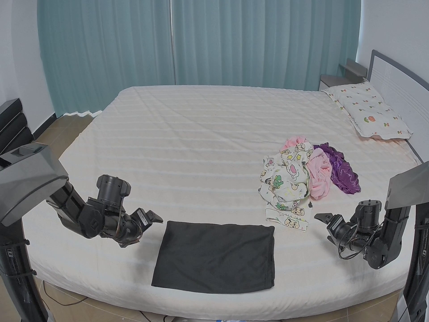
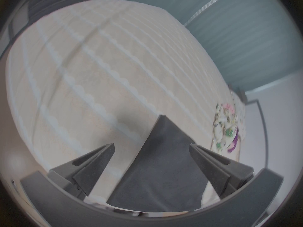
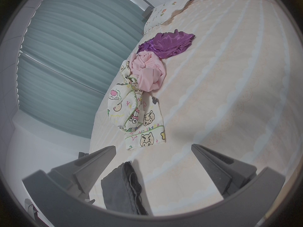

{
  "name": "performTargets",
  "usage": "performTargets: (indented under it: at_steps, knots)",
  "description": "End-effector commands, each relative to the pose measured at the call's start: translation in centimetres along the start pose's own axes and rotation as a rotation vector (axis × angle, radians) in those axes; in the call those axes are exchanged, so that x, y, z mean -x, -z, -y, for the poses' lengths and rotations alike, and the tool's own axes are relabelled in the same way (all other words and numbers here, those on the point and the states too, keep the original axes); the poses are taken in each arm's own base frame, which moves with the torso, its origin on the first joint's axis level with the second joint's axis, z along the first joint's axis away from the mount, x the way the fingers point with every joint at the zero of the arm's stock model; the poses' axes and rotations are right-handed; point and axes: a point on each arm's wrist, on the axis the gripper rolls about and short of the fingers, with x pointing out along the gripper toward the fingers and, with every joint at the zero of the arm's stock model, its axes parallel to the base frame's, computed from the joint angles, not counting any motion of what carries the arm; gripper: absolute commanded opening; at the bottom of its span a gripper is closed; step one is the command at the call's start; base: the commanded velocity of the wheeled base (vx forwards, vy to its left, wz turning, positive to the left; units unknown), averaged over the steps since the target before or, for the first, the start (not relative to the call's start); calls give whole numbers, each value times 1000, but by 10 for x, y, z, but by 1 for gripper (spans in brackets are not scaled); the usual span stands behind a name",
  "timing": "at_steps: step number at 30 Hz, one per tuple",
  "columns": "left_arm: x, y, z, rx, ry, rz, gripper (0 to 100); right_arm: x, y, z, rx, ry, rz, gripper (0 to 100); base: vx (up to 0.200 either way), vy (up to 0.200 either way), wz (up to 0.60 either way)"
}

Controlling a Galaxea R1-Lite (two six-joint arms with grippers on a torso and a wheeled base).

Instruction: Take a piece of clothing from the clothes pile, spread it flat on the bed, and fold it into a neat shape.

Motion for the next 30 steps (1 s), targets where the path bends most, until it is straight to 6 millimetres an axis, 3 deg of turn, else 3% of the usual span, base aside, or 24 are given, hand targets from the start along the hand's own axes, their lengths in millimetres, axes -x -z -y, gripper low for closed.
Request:
performTargets:
  at_steps: [1, 11, 27, 28, 30]
  knots:
    - [-30, 21, -3, -167, -23, -23, 100, 1, 1, 1, -2, 6, -4, 100, 0, 0, 0]
    - [-50, 33, -8, -419, 68, 1, 100, 0, 4, 2, 1, 10, -15, 100, 0, 0, 0]
    - [-60, 41, 3, -453, 108, -33, 100, 0, 7, 4, 10, -13, -8, 100, 0, 0, 0]
    - [-60, 41, 3, -452, 108, -33, 0, 0, 7, 4, 9, -11, -9, 100, 0, 0, 0]
    - [-59, 41, 3, -450, 107, -30, 0, 0, 8, 4, 10, -11, -11, 100, 0, 0, 0]
